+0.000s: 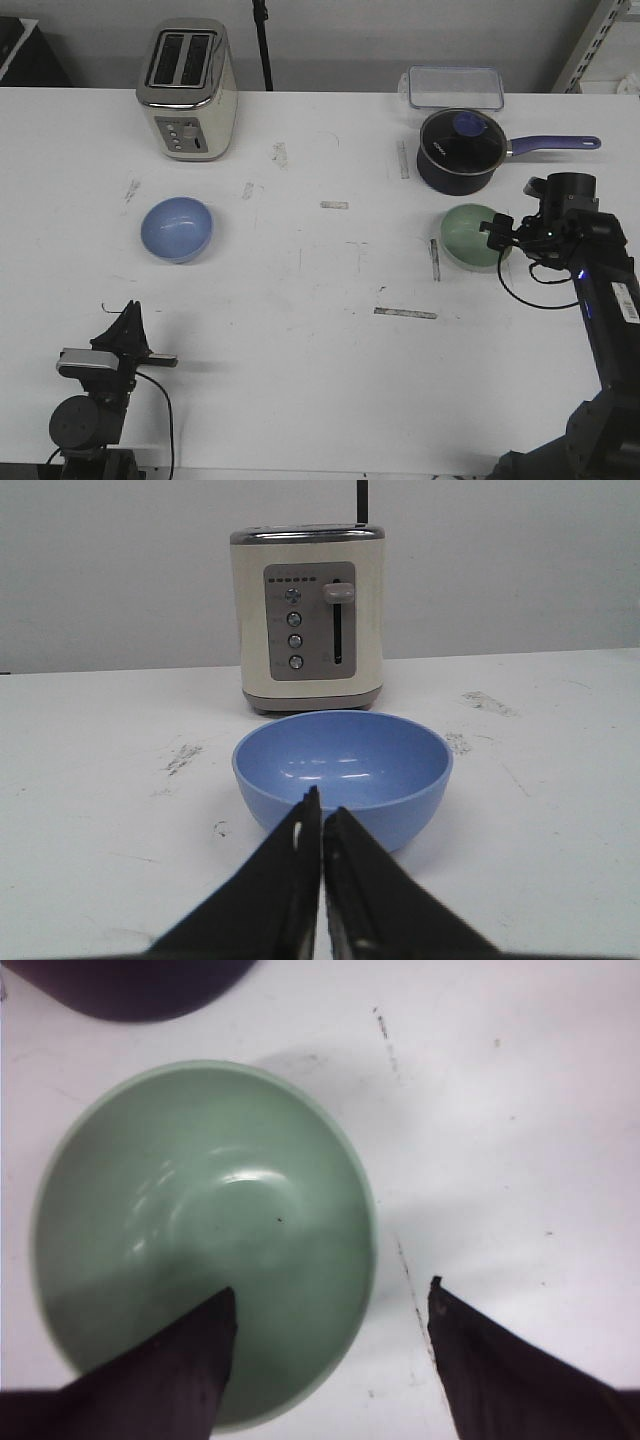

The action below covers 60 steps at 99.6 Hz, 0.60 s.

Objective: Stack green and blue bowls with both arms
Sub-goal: 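Reach the right gripper forward to the rim of the pale green bowl, then close the right gripper on the green bowl's rim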

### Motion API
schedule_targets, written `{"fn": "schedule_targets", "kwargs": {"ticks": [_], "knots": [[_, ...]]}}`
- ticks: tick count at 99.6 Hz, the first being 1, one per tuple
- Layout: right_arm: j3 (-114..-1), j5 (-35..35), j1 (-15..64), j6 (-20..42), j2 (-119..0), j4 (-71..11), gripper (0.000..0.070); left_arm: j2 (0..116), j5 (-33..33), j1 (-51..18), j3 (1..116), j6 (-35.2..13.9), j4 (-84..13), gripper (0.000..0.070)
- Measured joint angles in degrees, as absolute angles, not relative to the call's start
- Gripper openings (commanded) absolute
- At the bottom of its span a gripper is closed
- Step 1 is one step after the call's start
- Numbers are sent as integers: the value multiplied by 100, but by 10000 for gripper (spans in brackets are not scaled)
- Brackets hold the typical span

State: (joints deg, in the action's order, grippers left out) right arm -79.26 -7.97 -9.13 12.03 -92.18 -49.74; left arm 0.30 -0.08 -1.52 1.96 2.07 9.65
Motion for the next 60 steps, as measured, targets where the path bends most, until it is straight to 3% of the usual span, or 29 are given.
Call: {"fn": "schedule_targets", "kwargs": {"ticks": [48,60], "knots": [[-7937,-1048,-1033,1225,-9920,-4399,400,30,-8,-152,196,207,965,1],[-7937,-1050,-1052,1225,-10003,-4265,317,30,-8,-152,196,207,965,1]]}}
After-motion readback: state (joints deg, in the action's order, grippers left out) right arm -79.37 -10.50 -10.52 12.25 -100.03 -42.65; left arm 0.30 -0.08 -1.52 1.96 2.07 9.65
